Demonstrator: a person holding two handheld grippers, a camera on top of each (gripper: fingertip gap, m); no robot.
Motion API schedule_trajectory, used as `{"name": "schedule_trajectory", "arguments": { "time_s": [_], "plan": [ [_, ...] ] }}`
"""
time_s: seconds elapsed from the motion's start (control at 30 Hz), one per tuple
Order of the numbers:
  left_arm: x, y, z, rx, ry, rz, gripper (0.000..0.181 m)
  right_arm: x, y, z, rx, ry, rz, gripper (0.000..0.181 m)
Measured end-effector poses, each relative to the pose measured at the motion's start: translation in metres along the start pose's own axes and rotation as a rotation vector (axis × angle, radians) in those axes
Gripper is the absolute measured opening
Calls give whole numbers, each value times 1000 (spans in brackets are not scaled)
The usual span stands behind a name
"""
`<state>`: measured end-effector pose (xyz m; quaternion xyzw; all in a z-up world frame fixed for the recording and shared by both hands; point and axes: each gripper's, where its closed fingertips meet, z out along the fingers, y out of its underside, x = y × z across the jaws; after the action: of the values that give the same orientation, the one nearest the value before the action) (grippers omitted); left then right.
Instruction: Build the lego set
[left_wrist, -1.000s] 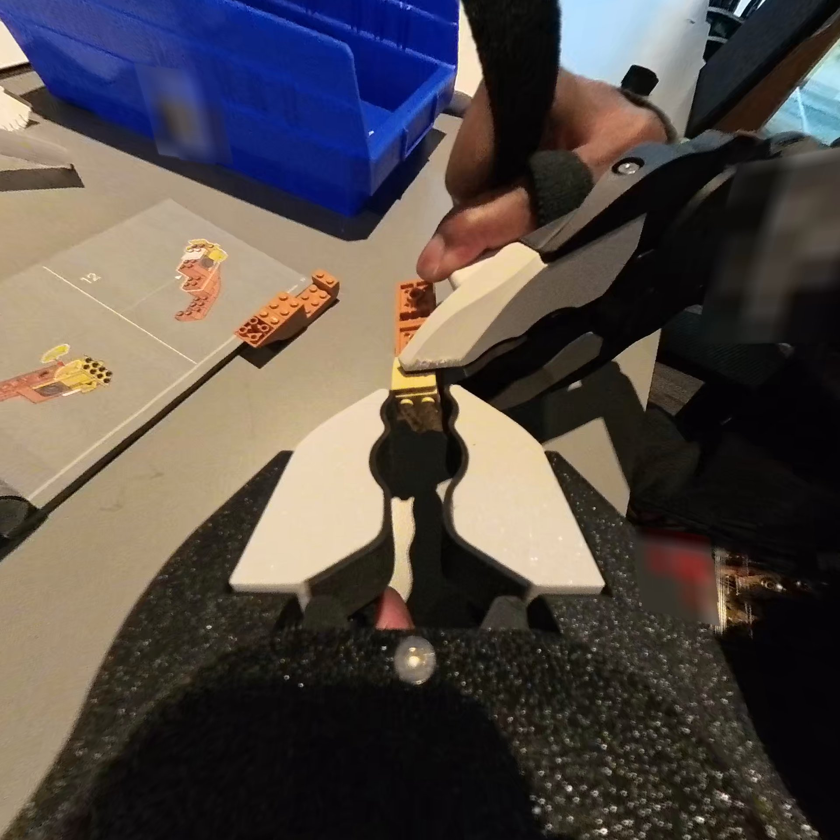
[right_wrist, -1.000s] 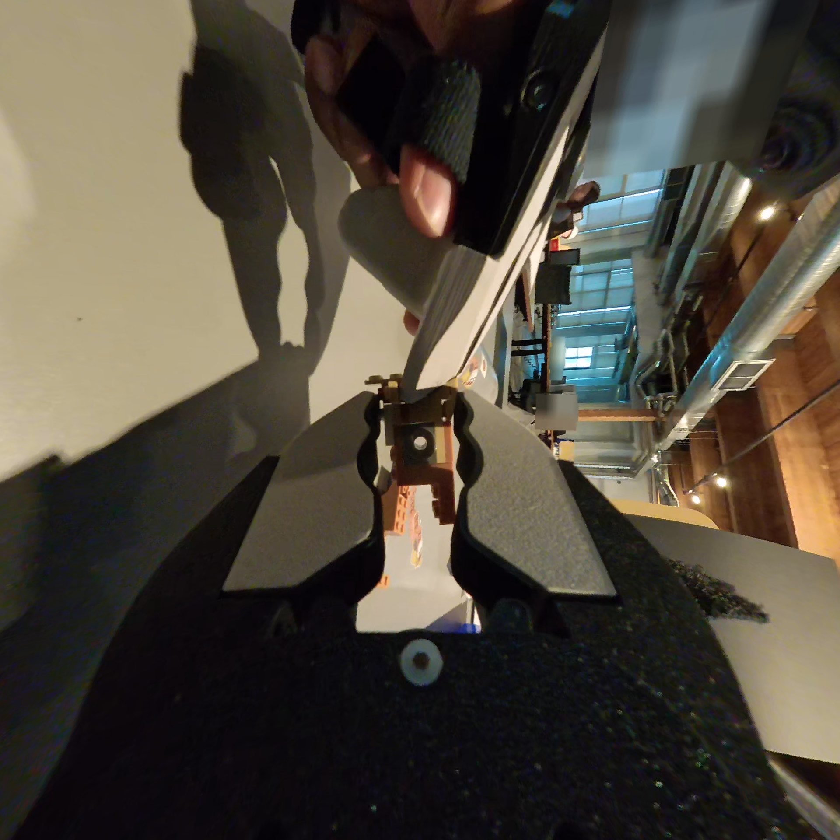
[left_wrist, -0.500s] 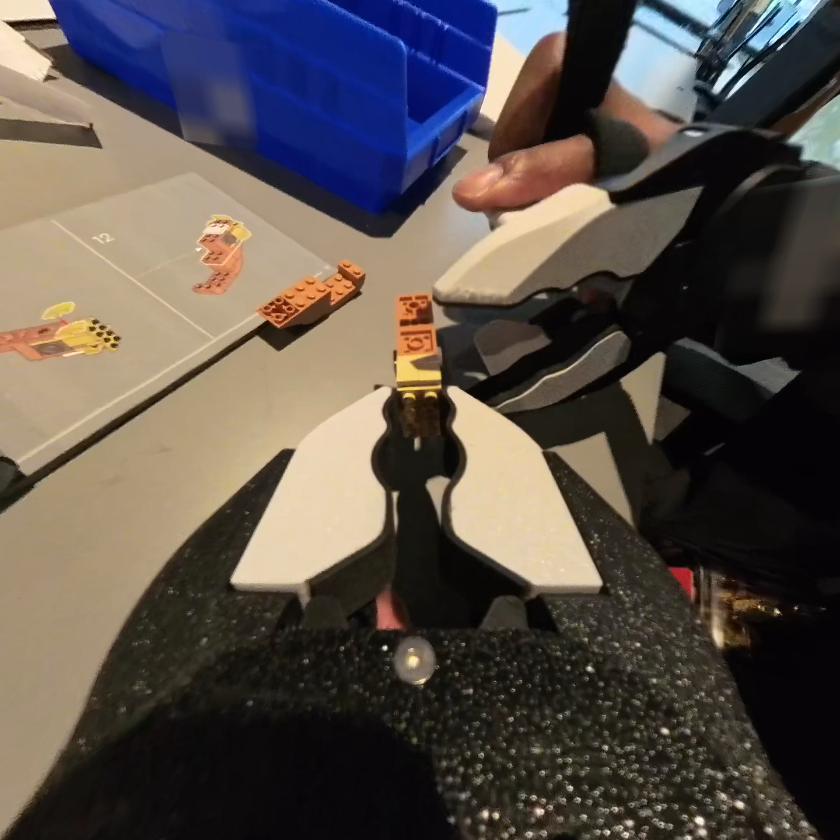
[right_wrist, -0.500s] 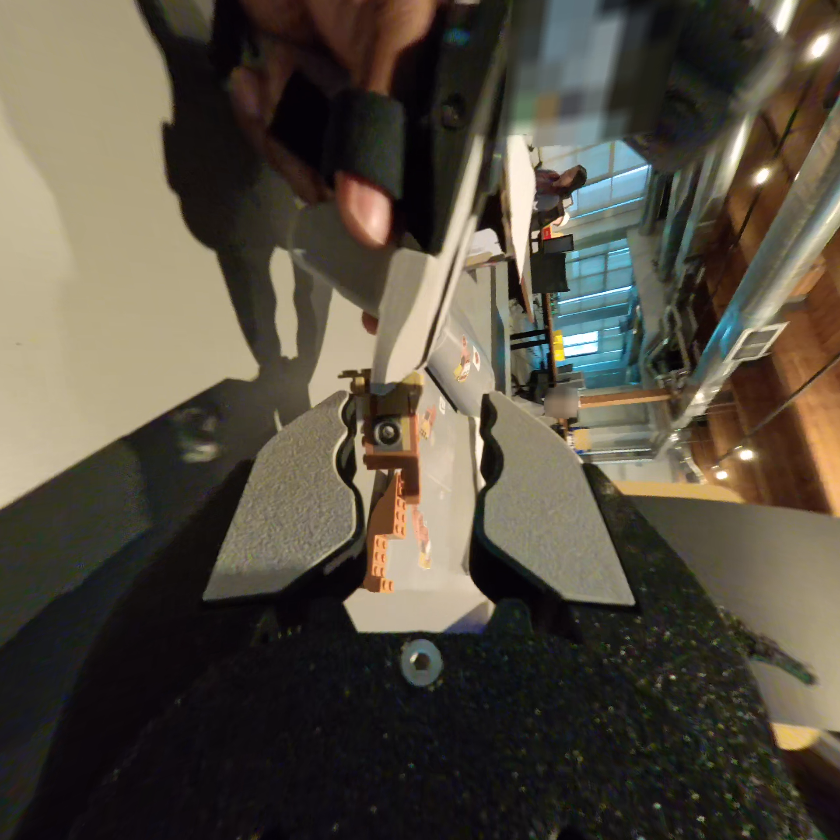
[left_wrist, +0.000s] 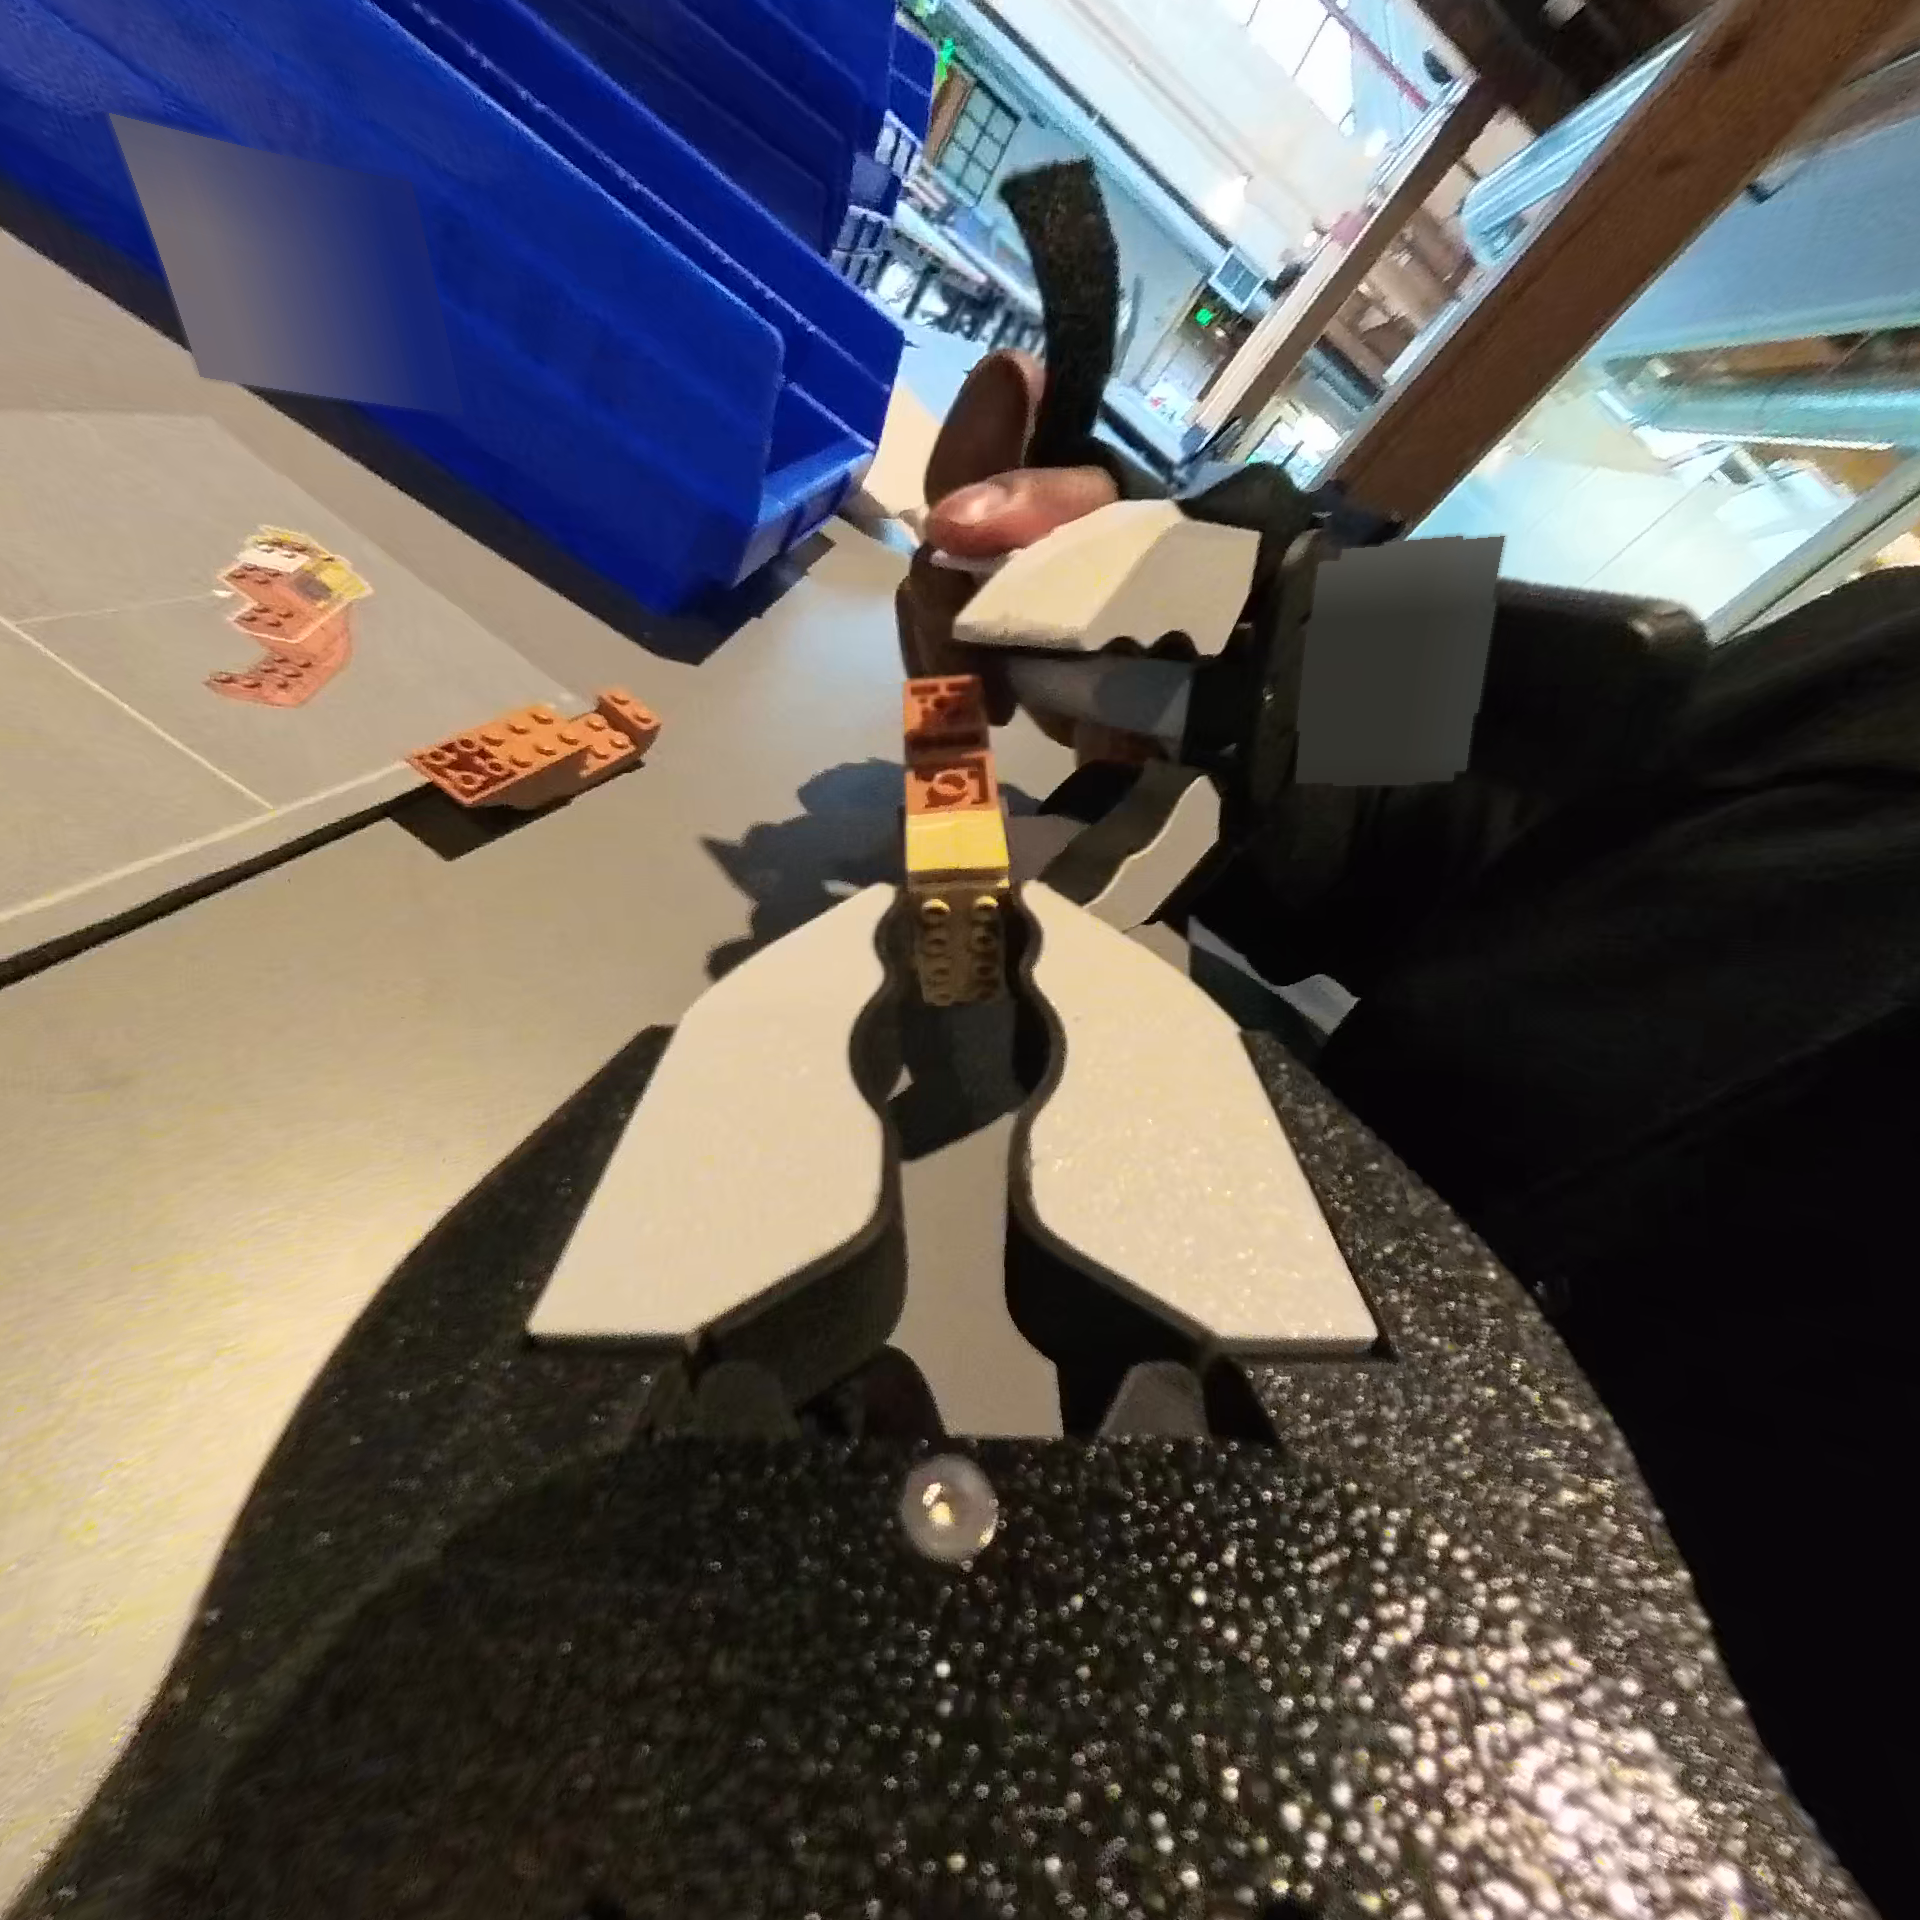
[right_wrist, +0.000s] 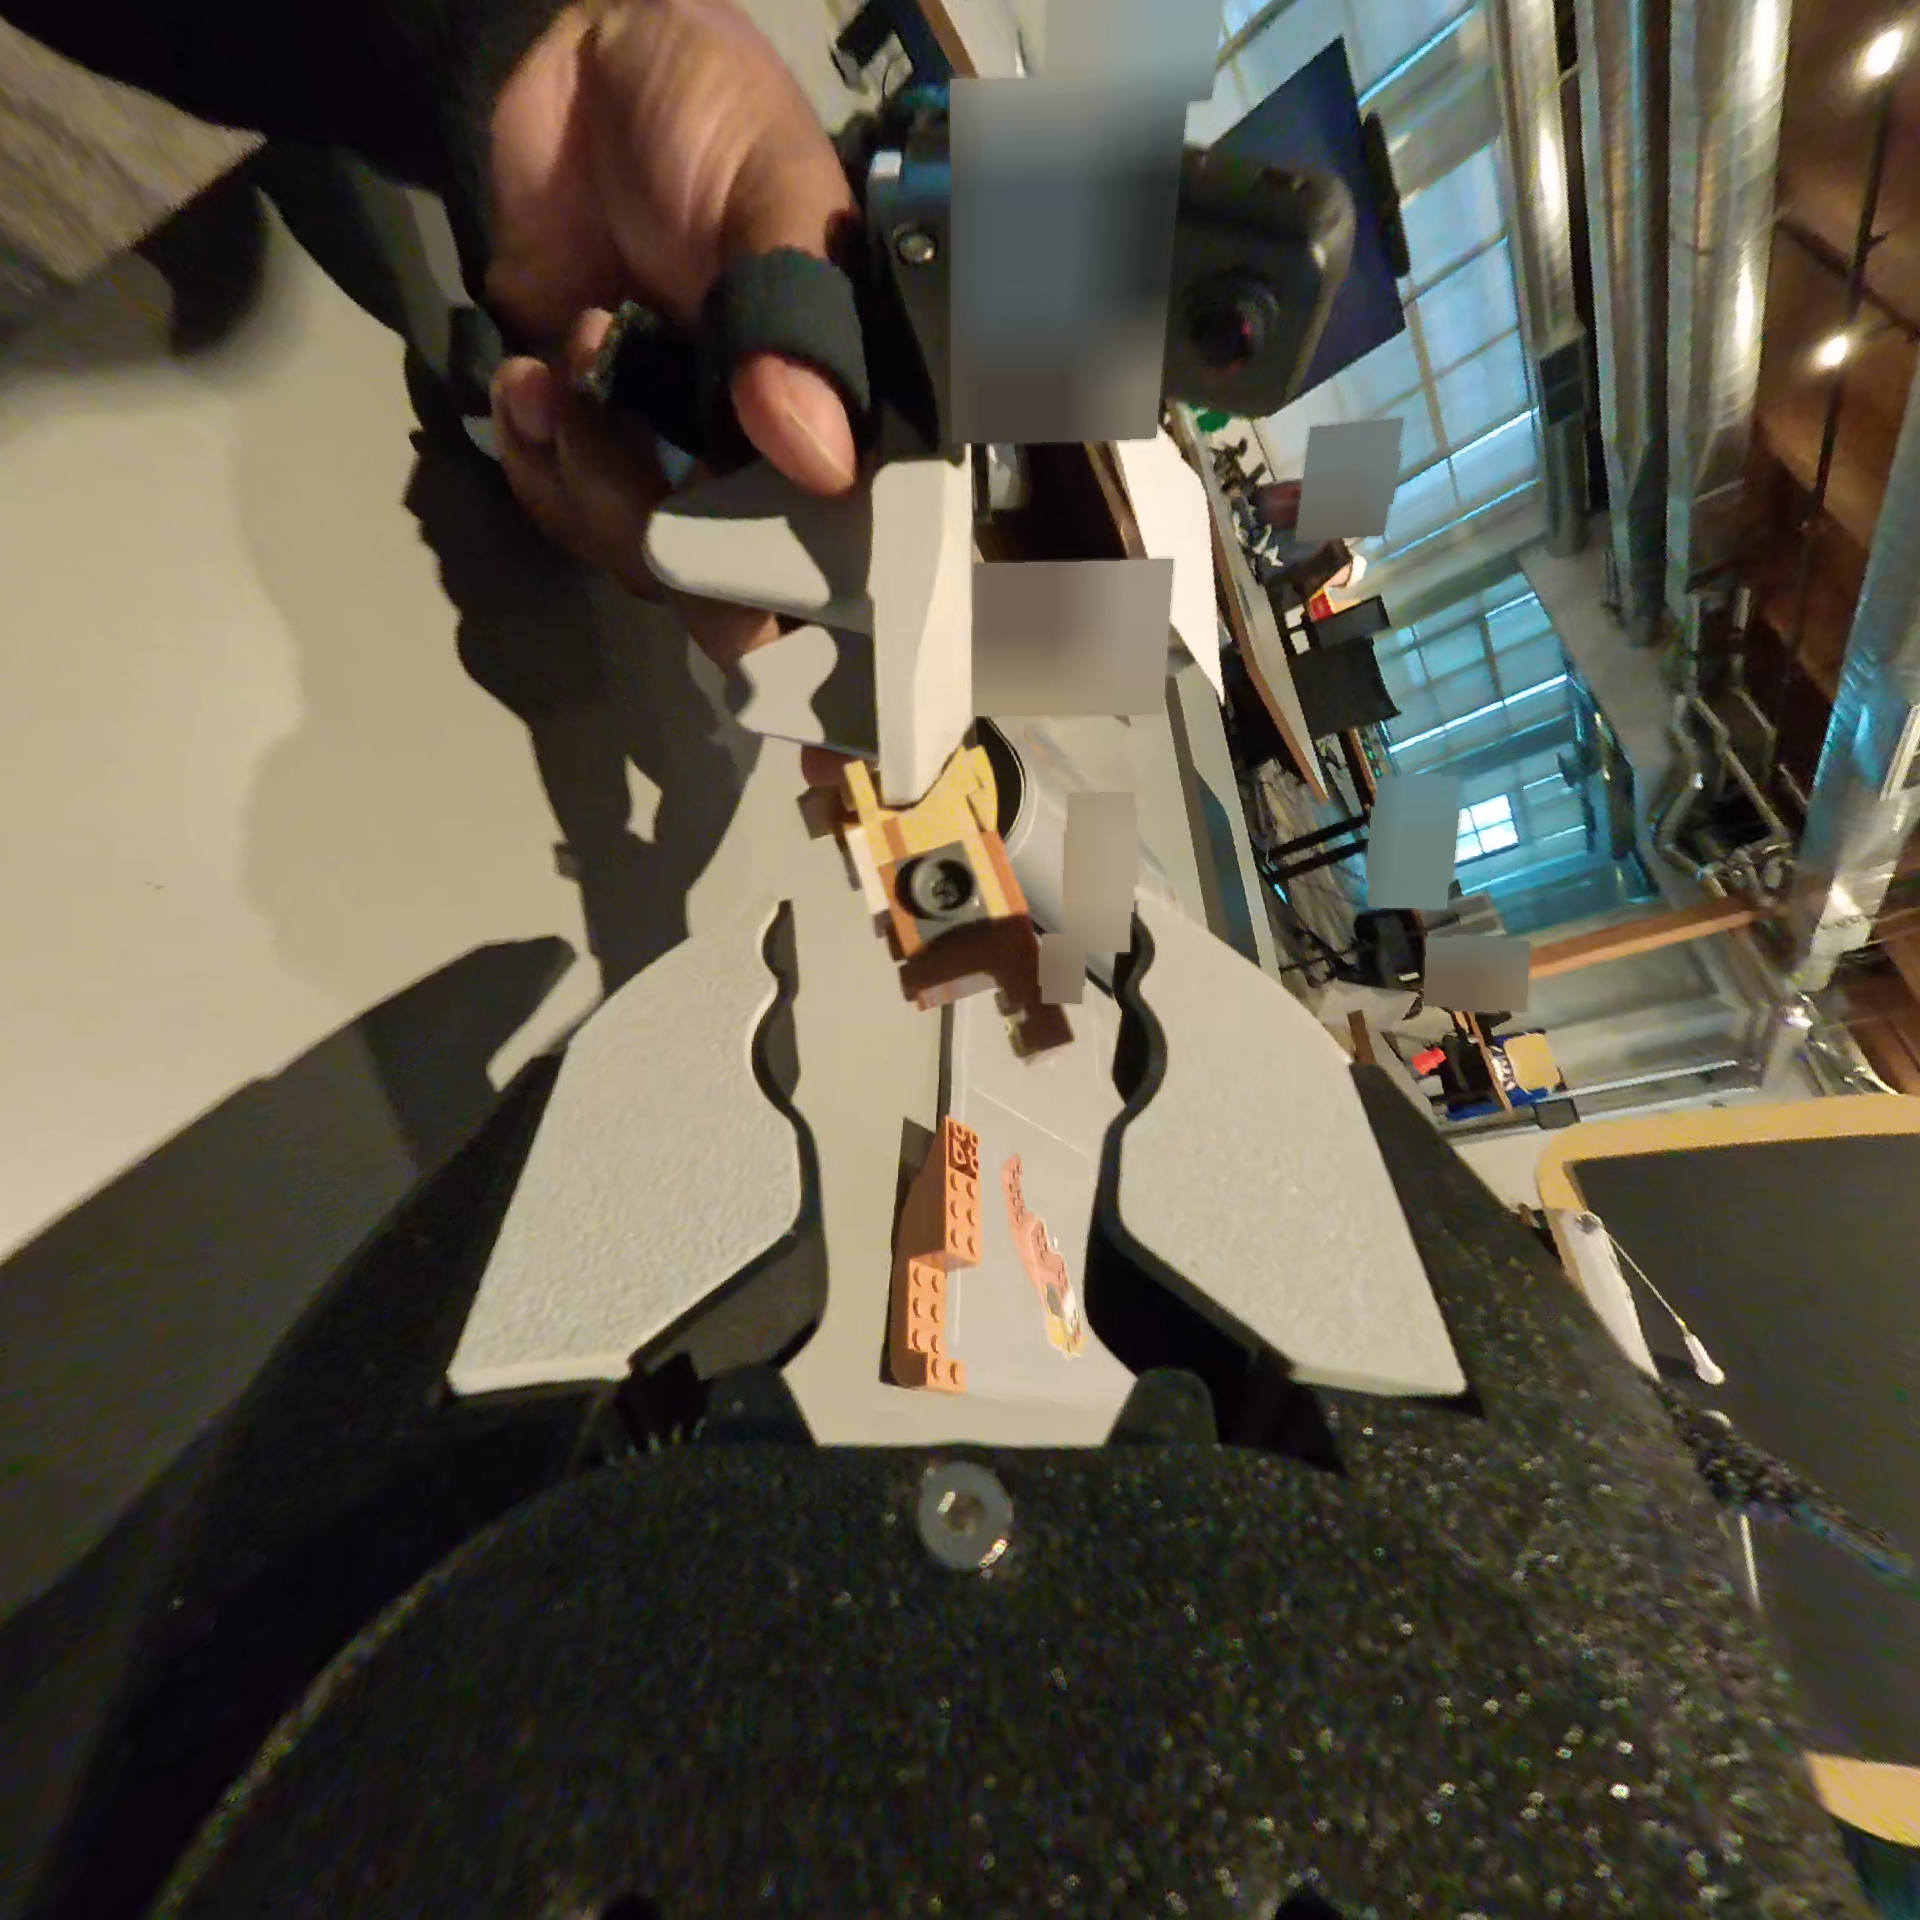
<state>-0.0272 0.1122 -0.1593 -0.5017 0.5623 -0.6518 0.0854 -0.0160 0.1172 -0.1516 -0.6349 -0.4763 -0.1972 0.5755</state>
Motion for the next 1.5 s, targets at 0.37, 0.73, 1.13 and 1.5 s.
{"name": "schedule_trajectory", "arguments": {
  "time_s": [0.37, 0.73, 1.13, 1.5],
  "plan": [
    [13, -5, 0, 39, 106, -49, 16, 7, -3, -3, 28, 36, 8, 60],
    [-6, -32, -9, 186, -209, 387, 16, 35, -3, -10, 105, 26, 538, 62],
    [8, -66, -20, 371, -801, 1170, 16, 45, -32, 6, 415, -211, 1490, 64],
    [15, -62, -14, 336, -897, 1358, 16, 45, -39, -4, 550, -254, 1473, 52]
  ]
}}
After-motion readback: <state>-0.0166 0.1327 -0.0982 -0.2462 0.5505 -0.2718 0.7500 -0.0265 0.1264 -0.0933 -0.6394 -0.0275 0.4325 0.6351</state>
